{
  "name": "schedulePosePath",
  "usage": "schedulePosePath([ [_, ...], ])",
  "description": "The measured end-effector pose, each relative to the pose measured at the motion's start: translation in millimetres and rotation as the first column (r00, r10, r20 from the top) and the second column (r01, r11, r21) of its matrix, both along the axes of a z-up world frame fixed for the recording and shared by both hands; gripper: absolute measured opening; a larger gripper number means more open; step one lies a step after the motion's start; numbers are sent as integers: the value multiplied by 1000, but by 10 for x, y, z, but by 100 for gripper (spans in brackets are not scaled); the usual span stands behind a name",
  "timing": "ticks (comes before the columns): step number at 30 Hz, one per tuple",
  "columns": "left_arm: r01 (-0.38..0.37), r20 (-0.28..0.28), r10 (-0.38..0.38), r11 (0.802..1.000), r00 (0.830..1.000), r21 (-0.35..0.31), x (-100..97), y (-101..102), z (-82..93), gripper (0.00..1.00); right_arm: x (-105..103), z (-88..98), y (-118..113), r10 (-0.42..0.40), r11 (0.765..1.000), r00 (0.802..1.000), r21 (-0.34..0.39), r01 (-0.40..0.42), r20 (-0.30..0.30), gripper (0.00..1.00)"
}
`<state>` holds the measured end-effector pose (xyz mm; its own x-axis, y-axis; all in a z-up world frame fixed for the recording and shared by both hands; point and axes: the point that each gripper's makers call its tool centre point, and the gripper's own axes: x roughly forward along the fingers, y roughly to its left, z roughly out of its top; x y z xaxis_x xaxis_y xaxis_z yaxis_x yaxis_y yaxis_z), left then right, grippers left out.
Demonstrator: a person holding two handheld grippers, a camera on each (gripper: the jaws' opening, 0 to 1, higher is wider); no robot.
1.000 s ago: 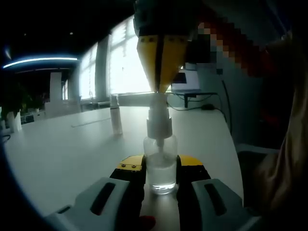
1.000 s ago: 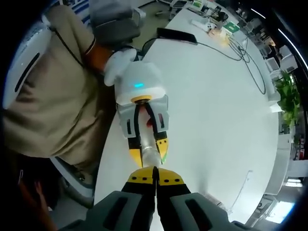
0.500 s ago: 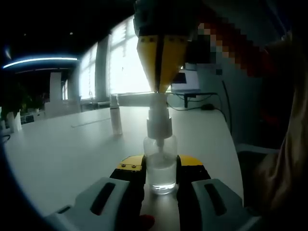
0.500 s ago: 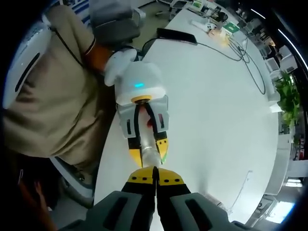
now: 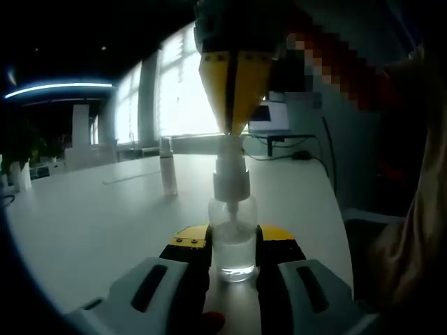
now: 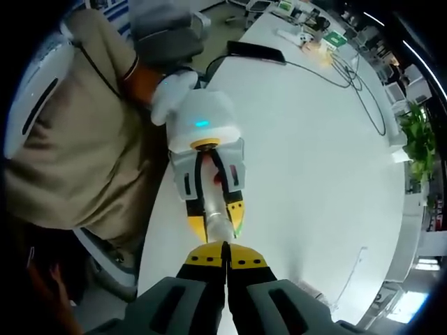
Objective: Clamp pump bottle remove cover press pump head put on cover
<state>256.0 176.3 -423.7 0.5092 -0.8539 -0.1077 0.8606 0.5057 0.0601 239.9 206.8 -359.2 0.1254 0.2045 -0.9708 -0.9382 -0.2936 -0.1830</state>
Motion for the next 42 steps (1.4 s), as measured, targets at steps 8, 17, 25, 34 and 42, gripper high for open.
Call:
schedulePosePath([
  [8, 0, -1, 0, 1000, 1000, 0, -6, -5, 1, 15, 1, -51, 3, -16, 1000, 1000, -7, 16, -14, 0],
  [17, -1, 0, 1, 1000, 1000, 1, -11, -7, 1, 15, -24, -81, 1, 1, 998, 1000, -59, 0, 16, 0],
  [25, -1, 0, 1, 1000, 1000, 1, -3, -5, -2, 15, -21, -81, -4, -2, 999, 1000, -52, 3, 9, 0],
  [34, 0, -1, 0, 1000, 1000, 1, -2, -6, -4, 15, -30, -81, -6, 0, 999, 1000, -44, 0, 7, 0],
  [42, 0, -3, 0, 1000, 1000, 0, 3, -6, -5, 15, -30, -36, -11, 7, 1000, 1000, -27, -6, 28, 0],
])
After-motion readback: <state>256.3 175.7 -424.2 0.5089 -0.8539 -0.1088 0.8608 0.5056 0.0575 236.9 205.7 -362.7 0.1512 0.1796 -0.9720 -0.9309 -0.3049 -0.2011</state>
